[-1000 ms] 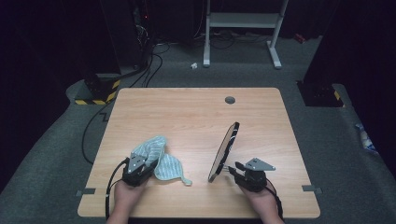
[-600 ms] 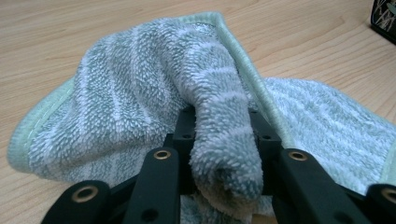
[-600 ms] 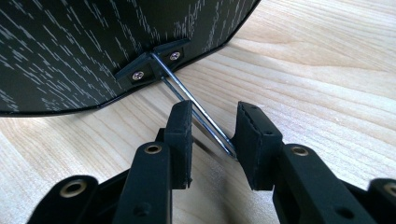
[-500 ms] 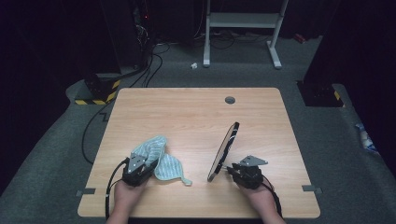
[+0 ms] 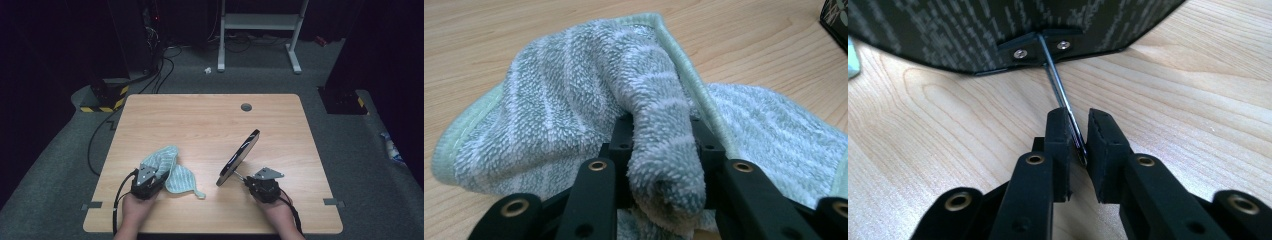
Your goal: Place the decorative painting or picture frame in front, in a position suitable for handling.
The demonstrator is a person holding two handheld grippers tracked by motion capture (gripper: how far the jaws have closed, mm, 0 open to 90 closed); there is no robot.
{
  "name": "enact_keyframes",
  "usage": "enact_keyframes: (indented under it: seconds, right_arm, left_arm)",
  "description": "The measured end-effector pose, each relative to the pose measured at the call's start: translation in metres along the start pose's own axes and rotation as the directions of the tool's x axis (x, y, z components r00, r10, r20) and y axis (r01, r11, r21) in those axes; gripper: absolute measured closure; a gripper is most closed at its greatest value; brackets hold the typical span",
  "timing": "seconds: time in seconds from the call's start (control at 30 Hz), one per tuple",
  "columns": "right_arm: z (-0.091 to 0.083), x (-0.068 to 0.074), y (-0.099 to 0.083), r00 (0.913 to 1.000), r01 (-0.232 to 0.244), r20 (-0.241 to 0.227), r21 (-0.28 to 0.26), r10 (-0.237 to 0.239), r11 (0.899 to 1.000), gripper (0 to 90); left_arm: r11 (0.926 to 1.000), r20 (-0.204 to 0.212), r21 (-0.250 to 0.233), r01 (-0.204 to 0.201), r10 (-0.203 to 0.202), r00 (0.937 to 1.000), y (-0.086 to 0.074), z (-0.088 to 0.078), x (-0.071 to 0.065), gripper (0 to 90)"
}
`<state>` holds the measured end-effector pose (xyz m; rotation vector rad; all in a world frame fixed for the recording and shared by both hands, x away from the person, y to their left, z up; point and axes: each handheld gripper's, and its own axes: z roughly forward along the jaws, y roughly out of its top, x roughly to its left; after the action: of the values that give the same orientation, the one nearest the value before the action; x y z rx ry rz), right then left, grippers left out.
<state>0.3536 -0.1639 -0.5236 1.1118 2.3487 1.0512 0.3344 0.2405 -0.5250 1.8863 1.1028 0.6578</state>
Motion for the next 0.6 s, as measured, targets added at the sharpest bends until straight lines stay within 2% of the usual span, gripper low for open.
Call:
enact_keyframes:
  seconds: [0.4,0.5,0.6]
  right_arm:
    - [-0.001,-0.004,-0.001,0.999,-0.005,0.043,0.001,0.005,1.0,87.1]
    - [-0.002,-0.008,-0.002,0.9979,-0.019,0.062,0.0,0.019,1.0,87.8]
    - [-0.003,-0.011,-0.002,0.9977,-0.034,0.058,0.0,0.034,0.999,87.3]
  left_arm:
    - [1.0,0.003,0.0,-0.004,0.004,1.0,0.0,0.0,0.0,69.5]
    - [1.0,0.003,0.0,-0.004,0.004,1.0,0.0,0.0,0.0,69.6]
    - [1.0,0.003,0.0,-0.003,0.003,1.0,0.0,0.0,0.0,69.7]
